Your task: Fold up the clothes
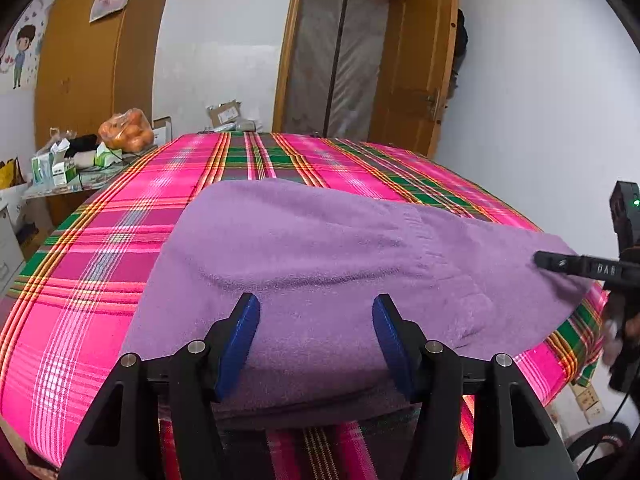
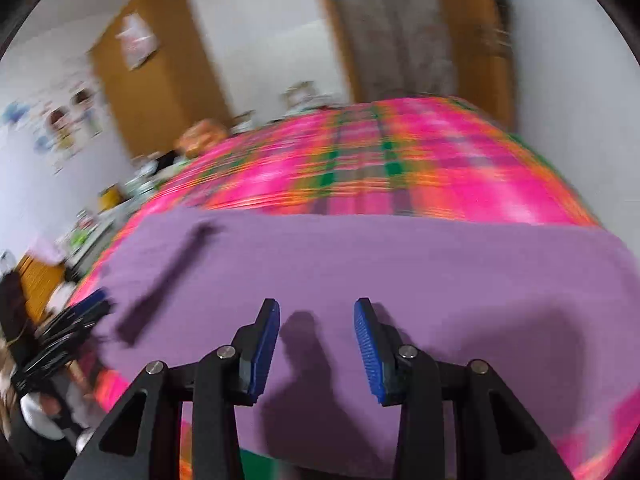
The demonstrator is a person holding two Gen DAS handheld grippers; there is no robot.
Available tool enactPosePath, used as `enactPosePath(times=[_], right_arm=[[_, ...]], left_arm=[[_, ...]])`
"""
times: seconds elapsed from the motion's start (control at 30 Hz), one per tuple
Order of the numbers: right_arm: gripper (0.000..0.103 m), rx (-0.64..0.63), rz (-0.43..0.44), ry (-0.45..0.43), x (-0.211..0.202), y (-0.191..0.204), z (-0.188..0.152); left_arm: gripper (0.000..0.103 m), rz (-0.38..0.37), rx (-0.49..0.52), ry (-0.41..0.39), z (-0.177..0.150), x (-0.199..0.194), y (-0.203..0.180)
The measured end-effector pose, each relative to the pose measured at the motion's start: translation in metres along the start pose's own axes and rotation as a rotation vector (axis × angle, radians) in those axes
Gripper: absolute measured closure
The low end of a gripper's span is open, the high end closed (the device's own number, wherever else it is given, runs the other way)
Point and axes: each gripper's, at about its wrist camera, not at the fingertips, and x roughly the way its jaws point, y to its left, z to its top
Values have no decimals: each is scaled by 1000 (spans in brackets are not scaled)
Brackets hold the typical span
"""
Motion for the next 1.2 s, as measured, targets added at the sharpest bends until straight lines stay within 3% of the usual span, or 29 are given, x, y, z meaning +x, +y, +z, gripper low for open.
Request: enactPosePath(times=[0.23, 0.3, 0.4, 0.43, 0.47, 0.57, 0.73, 0.83, 1.1, 1.2], right_arm=[[69, 185, -210, -56, -61, -99, -6], [67, 281, -221, -80, -77, -127, -10], [48, 450, -185, -134, -102, -161, -20], [34, 495, -180, -149, -109, -170, -24], [30, 533, -180, -161, -116, -178, -28], [30, 658, -133, -194, -130, -204, -40], [30, 856, 9, -77, -110, -238, -60], [29, 909, 84, -50, -92, -243, -66], [29, 1019, 206, -115, -59, -256, -59], [39, 1044, 204, -158, -55, -260, -54]], left_arm=[[42, 4, -4, 2, -1, -1, 1], [42, 9, -3, 4, 0, 0, 1], [41, 16, -3, 8, 0, 0, 0], [41, 18, -4, 10, 0, 0, 0], [41, 18, -5, 11, 0, 0, 1], [42, 22, -9, 13, 1, 0, 1], [41, 30, -11, 16, 2, 0, 0], [42, 39, -6, 19, 2, 1, -1], [41, 53, -5, 24, 4, 4, -3], [41, 55, -5, 25, 4, 5, -4]])
